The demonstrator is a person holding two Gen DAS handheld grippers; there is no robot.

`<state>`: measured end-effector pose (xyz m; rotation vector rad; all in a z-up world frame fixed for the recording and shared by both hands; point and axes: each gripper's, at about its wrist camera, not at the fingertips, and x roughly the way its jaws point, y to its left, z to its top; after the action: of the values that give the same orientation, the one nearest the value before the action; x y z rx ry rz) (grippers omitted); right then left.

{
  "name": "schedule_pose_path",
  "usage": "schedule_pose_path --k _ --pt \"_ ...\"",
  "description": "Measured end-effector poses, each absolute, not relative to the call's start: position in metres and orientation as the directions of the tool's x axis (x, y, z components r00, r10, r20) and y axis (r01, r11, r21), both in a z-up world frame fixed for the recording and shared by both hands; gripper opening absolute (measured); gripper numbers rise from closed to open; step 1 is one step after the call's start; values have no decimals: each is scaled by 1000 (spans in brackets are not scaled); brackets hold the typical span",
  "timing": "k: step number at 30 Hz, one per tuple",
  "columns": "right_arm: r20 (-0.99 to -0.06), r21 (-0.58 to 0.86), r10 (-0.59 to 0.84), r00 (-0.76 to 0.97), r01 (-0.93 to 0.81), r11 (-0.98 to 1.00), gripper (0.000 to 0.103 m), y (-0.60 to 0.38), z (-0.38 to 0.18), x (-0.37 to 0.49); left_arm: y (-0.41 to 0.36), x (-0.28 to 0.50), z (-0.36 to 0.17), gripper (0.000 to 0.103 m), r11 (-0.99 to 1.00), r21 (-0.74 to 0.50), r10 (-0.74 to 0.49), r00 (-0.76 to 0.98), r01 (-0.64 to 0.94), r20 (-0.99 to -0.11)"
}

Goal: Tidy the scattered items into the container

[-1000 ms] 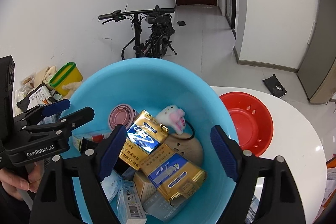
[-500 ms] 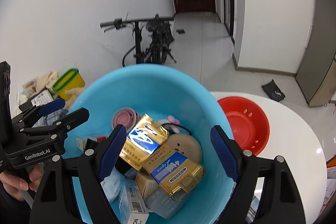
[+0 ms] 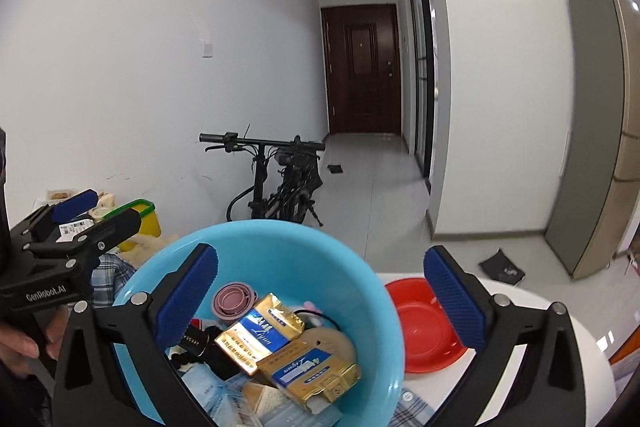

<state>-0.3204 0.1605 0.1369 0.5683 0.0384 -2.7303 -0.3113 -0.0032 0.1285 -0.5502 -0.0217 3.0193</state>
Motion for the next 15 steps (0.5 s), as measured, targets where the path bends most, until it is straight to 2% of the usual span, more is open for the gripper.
schedule_pose_path --k 3,15 --pt "-392 47 -322 -862 330 -943 103 163 138 -321 -7 -314 130 103 -996 -59 84 -924 -66 -372" --pt "-370 51 -341 -864 347 -936 103 173 150 -298 -8 -290 137 103 -996 -56 87 -931 -72 -355"
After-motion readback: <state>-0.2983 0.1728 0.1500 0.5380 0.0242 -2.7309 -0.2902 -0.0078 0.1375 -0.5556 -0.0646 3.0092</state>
